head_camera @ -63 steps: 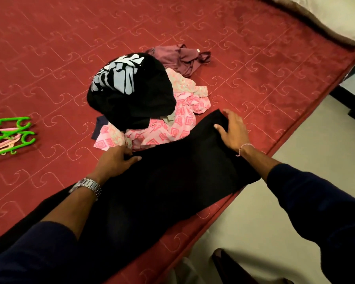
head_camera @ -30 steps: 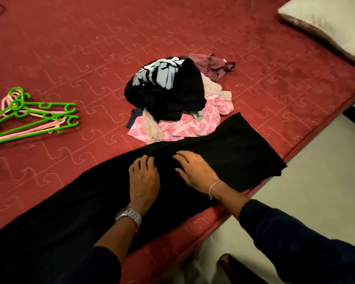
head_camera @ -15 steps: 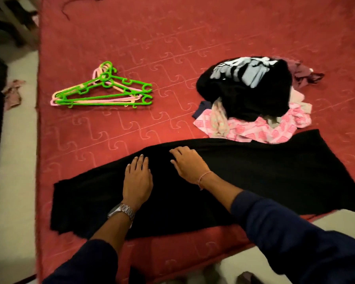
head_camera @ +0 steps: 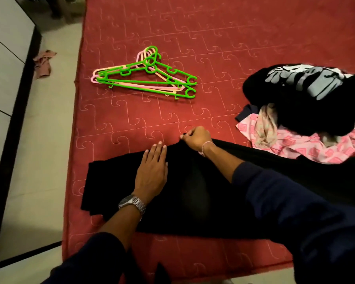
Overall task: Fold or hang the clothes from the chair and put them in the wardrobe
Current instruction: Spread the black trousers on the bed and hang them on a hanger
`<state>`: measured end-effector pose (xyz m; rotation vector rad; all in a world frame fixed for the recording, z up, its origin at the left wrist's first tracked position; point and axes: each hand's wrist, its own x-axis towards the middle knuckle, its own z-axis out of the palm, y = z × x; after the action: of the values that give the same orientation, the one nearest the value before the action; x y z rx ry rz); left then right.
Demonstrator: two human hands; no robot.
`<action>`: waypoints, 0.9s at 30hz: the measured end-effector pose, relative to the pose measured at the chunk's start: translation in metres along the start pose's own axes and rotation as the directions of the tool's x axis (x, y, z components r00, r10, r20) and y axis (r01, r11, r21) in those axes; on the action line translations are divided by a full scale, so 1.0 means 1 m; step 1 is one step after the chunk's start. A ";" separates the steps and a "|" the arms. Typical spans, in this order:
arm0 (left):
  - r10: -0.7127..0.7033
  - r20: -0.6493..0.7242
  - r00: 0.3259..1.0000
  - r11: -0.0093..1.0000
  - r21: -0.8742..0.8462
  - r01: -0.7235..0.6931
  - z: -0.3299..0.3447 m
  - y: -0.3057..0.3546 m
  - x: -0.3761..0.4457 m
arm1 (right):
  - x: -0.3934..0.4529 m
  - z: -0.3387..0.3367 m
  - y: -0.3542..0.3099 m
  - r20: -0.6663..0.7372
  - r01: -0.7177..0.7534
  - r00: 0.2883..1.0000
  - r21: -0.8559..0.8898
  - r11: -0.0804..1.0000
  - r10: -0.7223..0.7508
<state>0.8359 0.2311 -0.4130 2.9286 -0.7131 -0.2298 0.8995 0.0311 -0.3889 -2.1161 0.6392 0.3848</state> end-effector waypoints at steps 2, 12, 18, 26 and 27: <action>0.037 0.014 0.999 0.999 0.017 -0.037 0.002 -0.010 -0.001 | 0.014 -0.007 -0.008 -0.045 -0.015 0.999 0.002 1.000 0.015; 0.039 0.086 0.996 0.998 -0.058 -0.034 0.015 -0.070 -0.009 | 0.024 0.017 0.004 -0.072 0.158 0.981 -0.227 0.961 -0.178; -0.074 -0.039 0.996 0.986 -0.151 0.068 0.003 -0.092 -0.016 | -0.007 0.039 0.010 -0.039 0.323 0.930 -0.394 0.860 -0.366; -0.160 -0.154 0.975 0.984 -0.104 0.145 -0.017 -0.127 -0.033 | -0.099 0.099 -0.002 0.019 0.603 0.758 -0.401 0.690 -0.652; -0.144 -0.169 0.975 0.987 -0.088 0.131 -0.020 -0.128 -0.036 | -0.114 0.110 -0.004 0.077 0.628 0.763 -0.318 0.710 -0.641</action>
<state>0.8650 0.3627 -0.4087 2.8809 -0.4666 -0.0110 0.8038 0.1579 -0.3940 -2.5054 -0.1888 0.0515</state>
